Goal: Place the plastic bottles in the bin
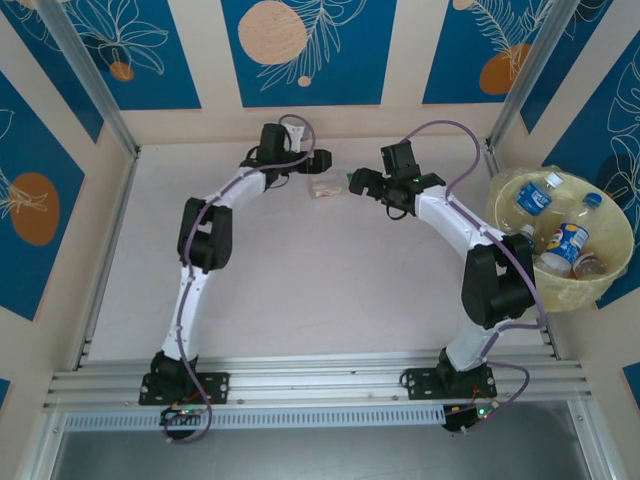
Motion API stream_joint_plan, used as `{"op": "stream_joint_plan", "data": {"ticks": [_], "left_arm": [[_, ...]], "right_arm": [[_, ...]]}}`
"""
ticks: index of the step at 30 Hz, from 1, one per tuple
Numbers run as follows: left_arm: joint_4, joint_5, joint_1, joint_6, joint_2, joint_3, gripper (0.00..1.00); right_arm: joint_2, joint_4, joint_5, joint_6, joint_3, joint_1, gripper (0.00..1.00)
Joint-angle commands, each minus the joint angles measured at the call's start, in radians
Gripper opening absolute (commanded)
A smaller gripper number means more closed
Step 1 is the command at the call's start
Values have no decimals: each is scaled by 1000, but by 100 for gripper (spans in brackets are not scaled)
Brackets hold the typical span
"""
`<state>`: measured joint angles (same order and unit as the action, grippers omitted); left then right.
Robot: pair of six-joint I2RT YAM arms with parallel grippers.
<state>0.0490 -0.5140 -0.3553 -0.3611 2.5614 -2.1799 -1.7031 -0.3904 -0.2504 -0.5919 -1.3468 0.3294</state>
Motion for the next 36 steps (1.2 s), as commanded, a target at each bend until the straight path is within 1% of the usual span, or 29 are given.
{"op": "stream_joint_plan", "data": {"ticks": [1, 3, 6, 9, 11, 15, 19, 23, 28, 33, 36], "left_arm": [[57, -139, -13, -30, 61, -87, 100], [81, -136, -26, 5, 57, -87, 100], [159, -133, -47, 66, 48, -85, 100], [193, -99, -64, 123, 16, -19, 100], [144, -78, -68, 130, -24, 79, 100], [37, -89, -71, 126, -118, 269, 100], [-30, -101, -88, 138, -208, 422, 100], [-97, -122, -95, 116, -266, 527, 100], [-135, -136, -101, 100, -293, 563, 100], [-118, -165, -115, 85, -260, 524, 100], [-127, -166, -130, 81, -258, 528, 100]], "right_arm": [[38, 39, 3, -34, 25, -10, 100], [44, 47, 18, -44, 33, -18, 100], [49, 54, 26, -53, 41, -29, 100], [51, 53, 27, -48, 42, -37, 100], [54, 50, 24, -45, 45, -41, 100], [57, 53, 26, -55, 62, -57, 100], [45, 49, 109, -70, 61, -83, 100], [20, 29, 134, -56, 32, -85, 100], [-52, -2, 201, -30, -45, -83, 100], [-119, -27, 201, -19, -121, -64, 100], [-152, -42, 202, -14, -160, -54, 100]]}}
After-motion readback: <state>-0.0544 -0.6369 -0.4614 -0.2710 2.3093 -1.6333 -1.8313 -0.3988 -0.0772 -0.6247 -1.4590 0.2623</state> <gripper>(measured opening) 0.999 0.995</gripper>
